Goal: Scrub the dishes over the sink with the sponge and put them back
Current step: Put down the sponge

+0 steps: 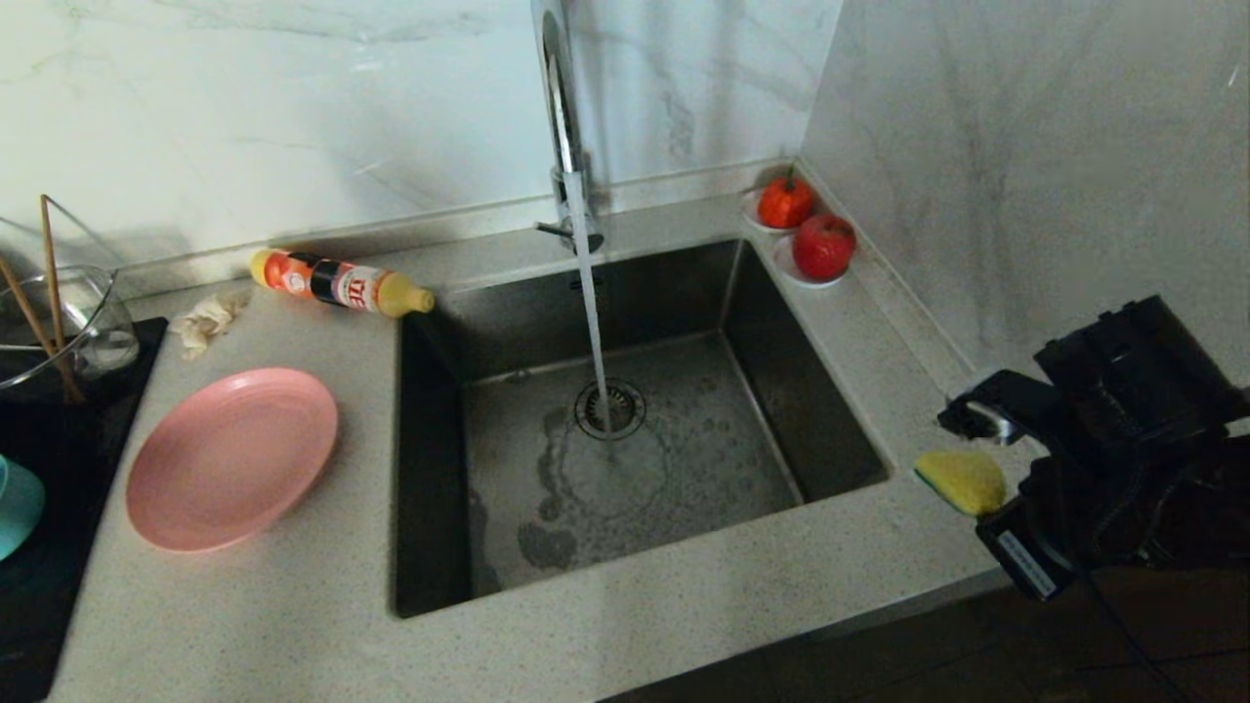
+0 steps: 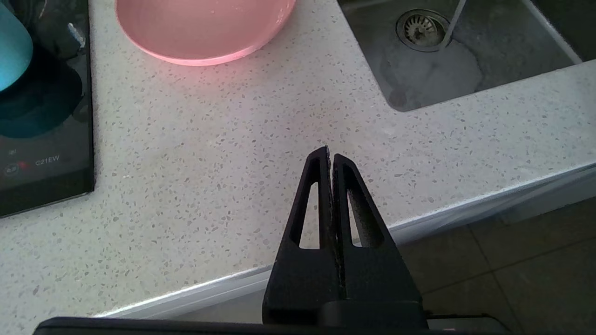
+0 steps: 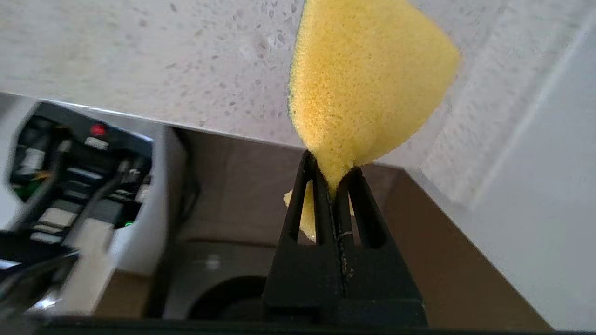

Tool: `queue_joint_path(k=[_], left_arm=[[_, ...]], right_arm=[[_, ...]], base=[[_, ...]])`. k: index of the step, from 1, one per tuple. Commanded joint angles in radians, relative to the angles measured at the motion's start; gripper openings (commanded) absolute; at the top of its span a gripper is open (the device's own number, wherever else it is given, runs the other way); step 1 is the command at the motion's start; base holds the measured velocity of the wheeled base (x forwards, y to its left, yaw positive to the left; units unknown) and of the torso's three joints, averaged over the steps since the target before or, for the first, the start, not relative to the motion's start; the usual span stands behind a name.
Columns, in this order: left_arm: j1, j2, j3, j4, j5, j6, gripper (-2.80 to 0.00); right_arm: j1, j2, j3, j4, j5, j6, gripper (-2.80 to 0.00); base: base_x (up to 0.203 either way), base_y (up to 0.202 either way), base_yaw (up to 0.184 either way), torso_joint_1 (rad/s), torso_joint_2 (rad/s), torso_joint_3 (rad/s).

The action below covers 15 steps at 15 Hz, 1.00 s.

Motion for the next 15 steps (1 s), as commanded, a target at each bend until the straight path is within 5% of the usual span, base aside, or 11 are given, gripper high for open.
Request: queue_joint_path(k=[1,15], left_arm=[[0.000,-0.001,0.000,0.001,0.000,-0.003,-2.80],[0.000,-0.001,0.000,0.001,0.001,-0.014,-2.80]], right_arm=[[-0.023,0.029,0.068,-0.114,-0.004,-0.034,-2.80],[-0.117,0.081,0.085,-0.279,0.031,-0.019,-2.80]], base=[[0.000,0.000,0.000,0.000,0.00,0.000],[0.000,0.000,0.000,0.000,0.00,0.000]])
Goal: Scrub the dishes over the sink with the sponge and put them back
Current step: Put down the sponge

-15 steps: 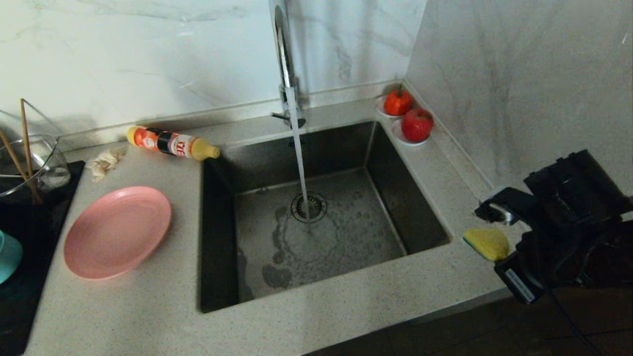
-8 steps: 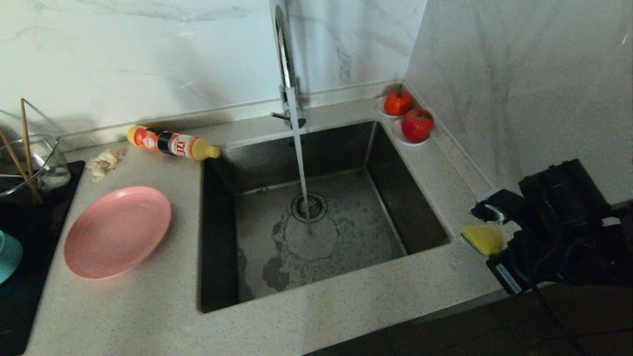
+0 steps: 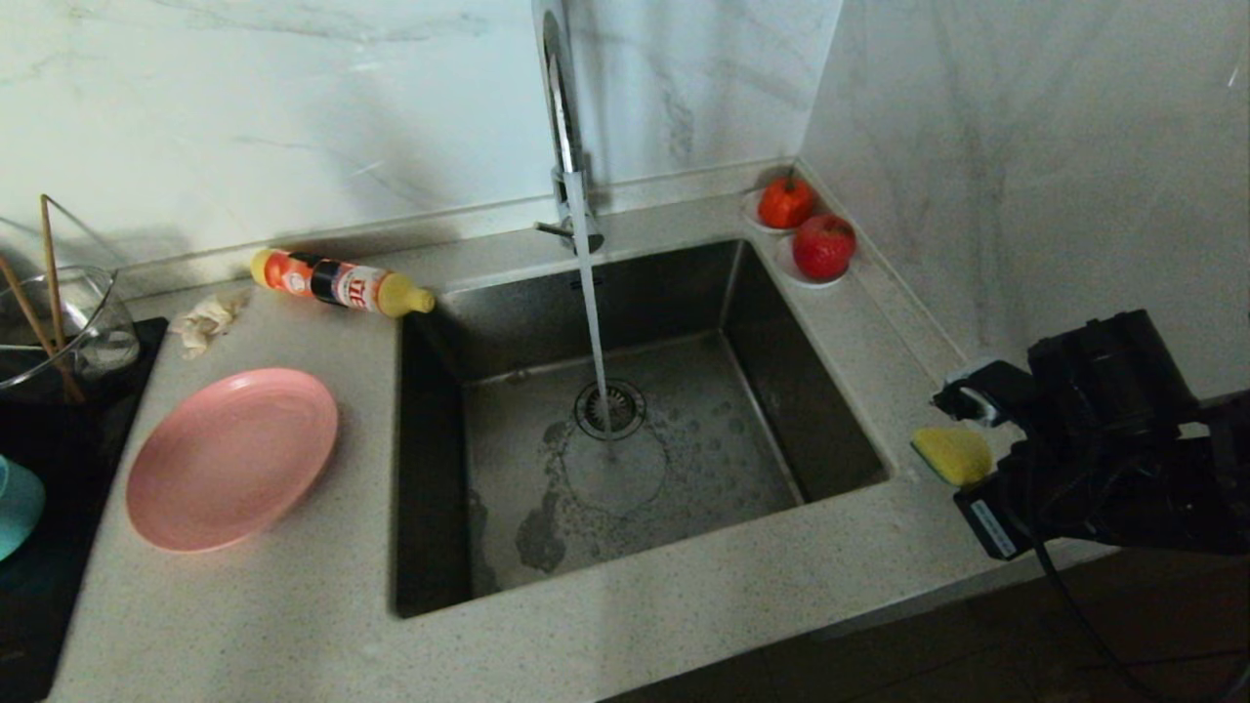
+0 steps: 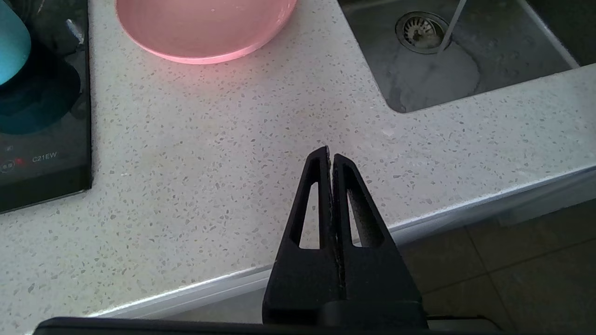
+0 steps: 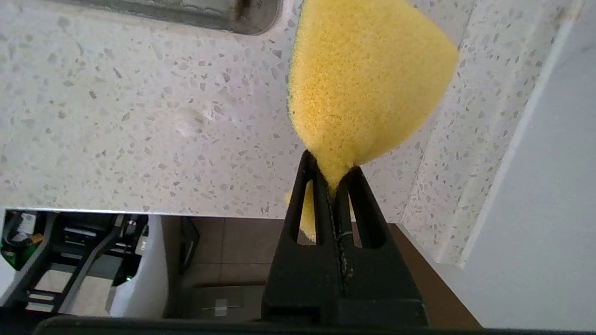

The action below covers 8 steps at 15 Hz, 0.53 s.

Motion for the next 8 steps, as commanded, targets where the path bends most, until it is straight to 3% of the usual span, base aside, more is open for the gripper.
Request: queue_joint_path(k=[1,8], left_arm=[[0.001,-0.001,0.000,0.001,0.000,0.000,-2.80],[0.000,-0.001,0.000,0.001,0.000,0.000,-2.80]], right_arm=[[-0.002,0.020,-0.007,-0.001,-0.001,0.016,-2.80],[0.008,0.110,-0.005,-0.146,-0.004,0.015,-2.80]], base=[[0.000,0.000,0.000,0.000,0.00,0.000],[0.000,0.000,0.000,0.000,0.00,0.000]])
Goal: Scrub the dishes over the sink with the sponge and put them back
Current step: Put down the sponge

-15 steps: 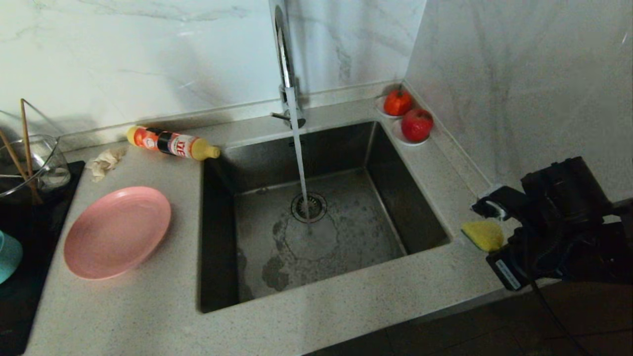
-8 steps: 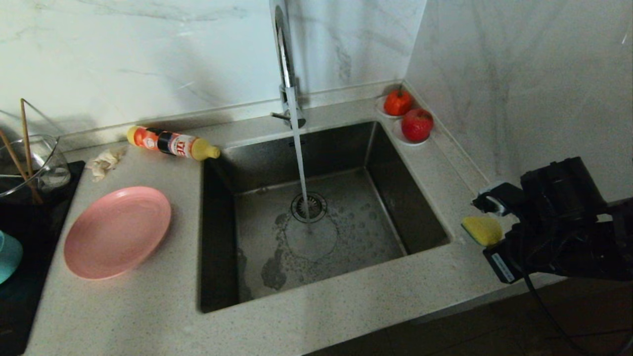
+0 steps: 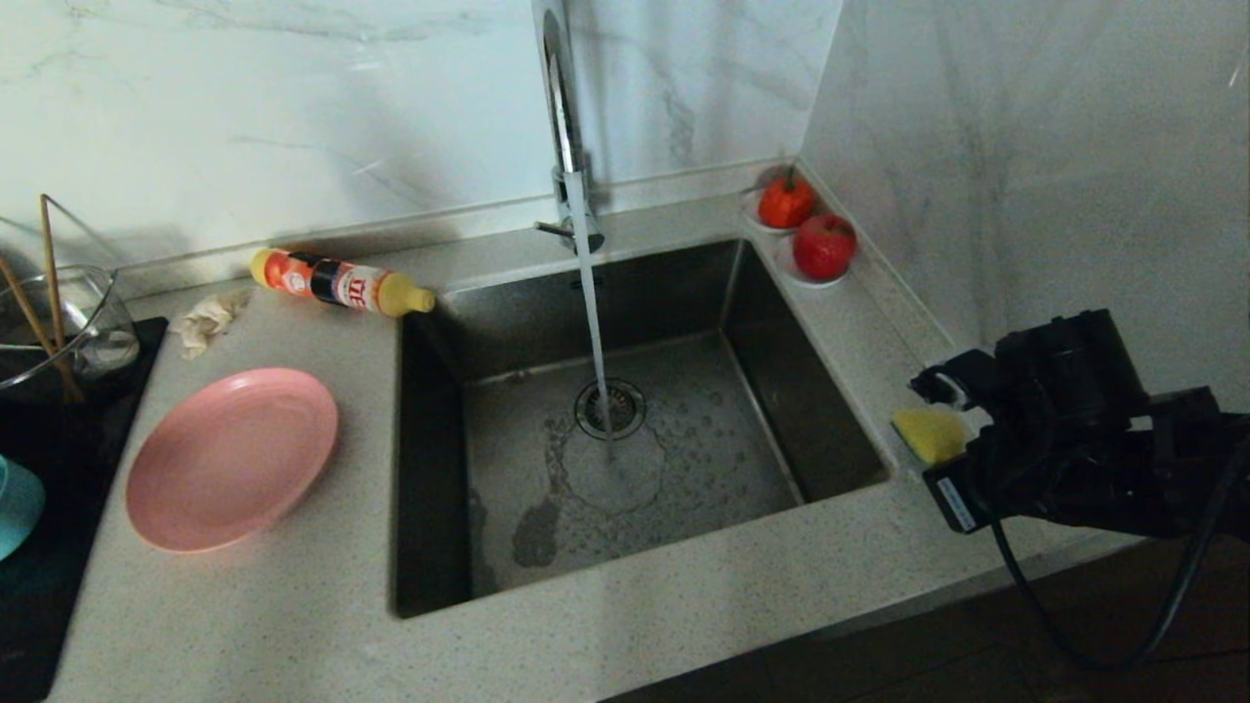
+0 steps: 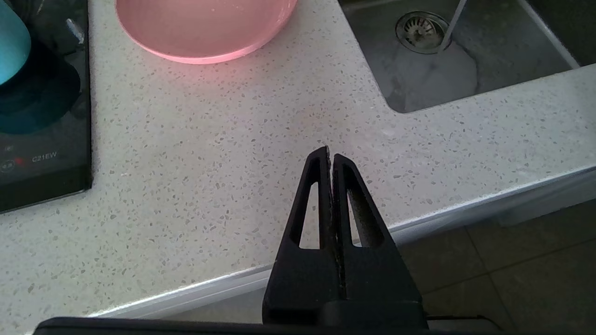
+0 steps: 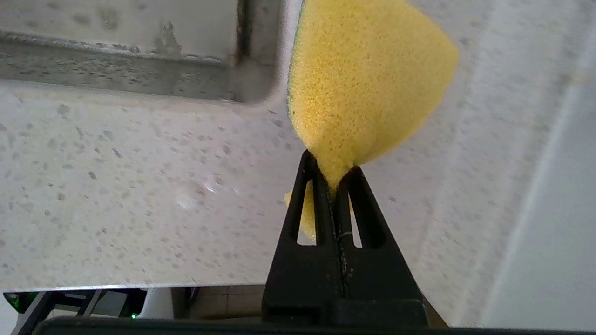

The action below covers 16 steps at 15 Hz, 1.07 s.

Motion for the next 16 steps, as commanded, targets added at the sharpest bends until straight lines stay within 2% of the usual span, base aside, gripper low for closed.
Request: queue_joint_path(k=[1,16], left_arm=[[0.000,-0.001,0.000,0.001,-0.001,0.000,-2.80],[0.000,-0.001,0.000,0.001,-0.001,0.000,-2.80]], right_arm=[[0.011,0.037,0.004,-0.004,-0.003,0.002,-2.80],[-0.006,0.124,-0.065,-0.007,-0.005,-0.012,-2.80]], base=[[0.000,0.000,0.000,0.000,0.00,0.000],[0.000,0.000,0.000,0.000,0.00,0.000]])
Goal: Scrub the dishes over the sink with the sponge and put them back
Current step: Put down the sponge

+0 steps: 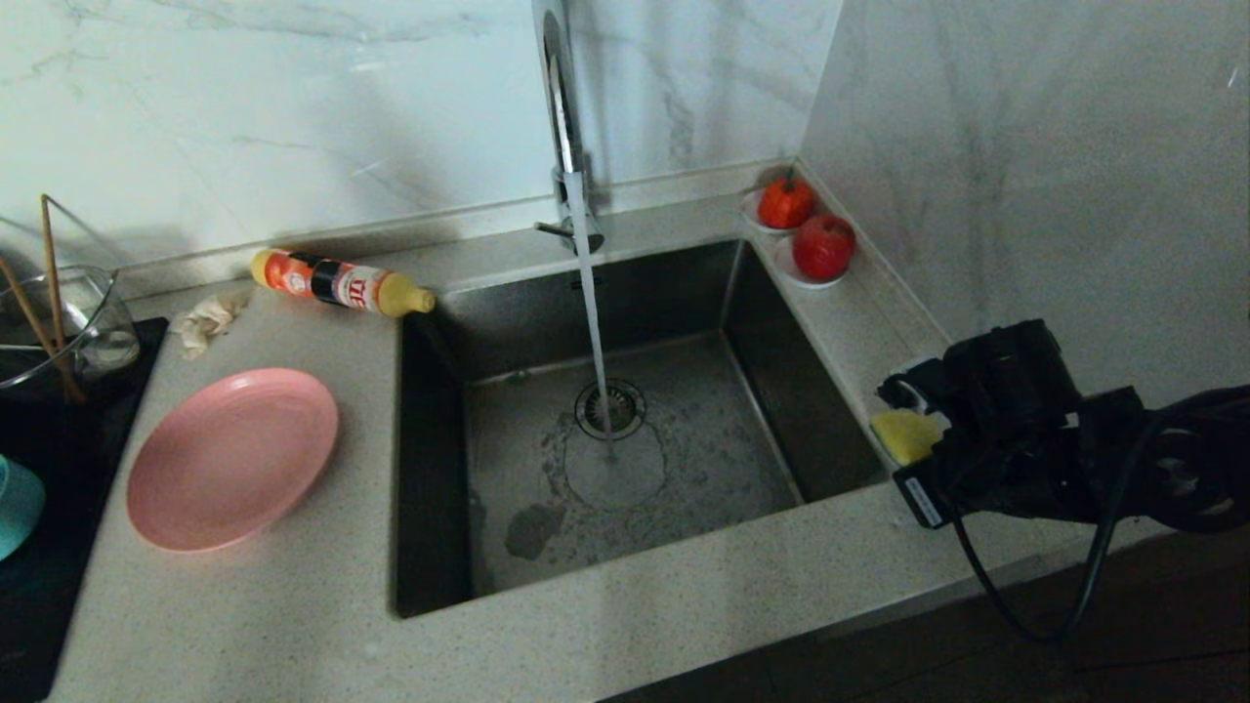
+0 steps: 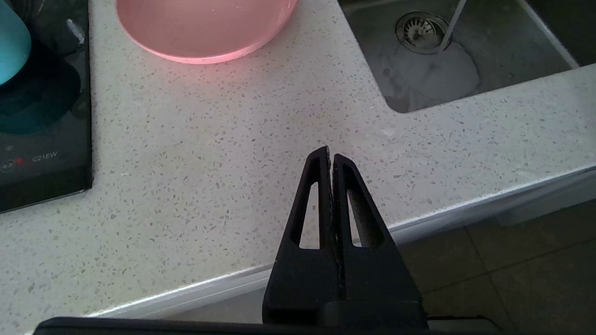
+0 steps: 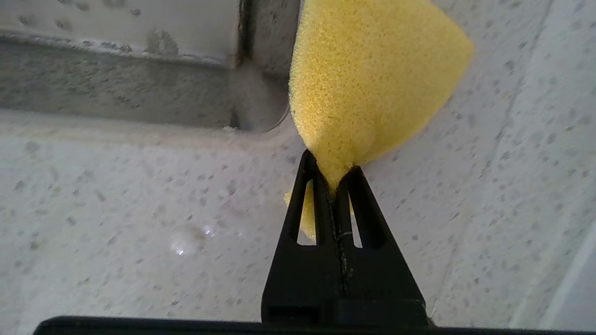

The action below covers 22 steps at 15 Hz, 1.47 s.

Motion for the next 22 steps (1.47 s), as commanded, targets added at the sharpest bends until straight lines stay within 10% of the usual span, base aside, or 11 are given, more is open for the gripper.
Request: queue_joint_path(k=[1,5,6,7,22], left_arm=[[0.000,-0.001,0.000,0.000,0.000,0.001,-2.80],[0.001,-0.001,0.000,0.000,0.000,0.001,-2.80],[-0.001,-0.001,0.000,0.000,0.000,0.001,-2.80],[0.001,-0.001,0.000,0.000,0.000,0.001,-2.80],[-0.001,-0.001,0.000,0.000,0.000,0.001,-2.80]], right_arm=[[-0.014,0.016,-0.013,0.001,-0.002,-0.017,-2.80],[-0.025,0.015,-0.019,0.001,-0.005,-0.038,-2.80],[-0.032,0.012,-0.021,-0.001,-0.004,-0.052,-0.18],[-0.034,0.011,-0.023,-0.001,-0.004,-0.053,0.00],[-0.060,-0.015,-0.037,0.001,-0.023,-0.103,0.00]], base=[[0.000,0.000,0.000,0.000,0.00,0.000],[0.000,0.000,0.000,0.000,0.00,0.000],[0.000,0.000,0.000,0.000,0.00,0.000],[0.000,0.000,0.000,0.000,0.00,0.000],[0.000,0.000,0.000,0.000,0.00,0.000]])
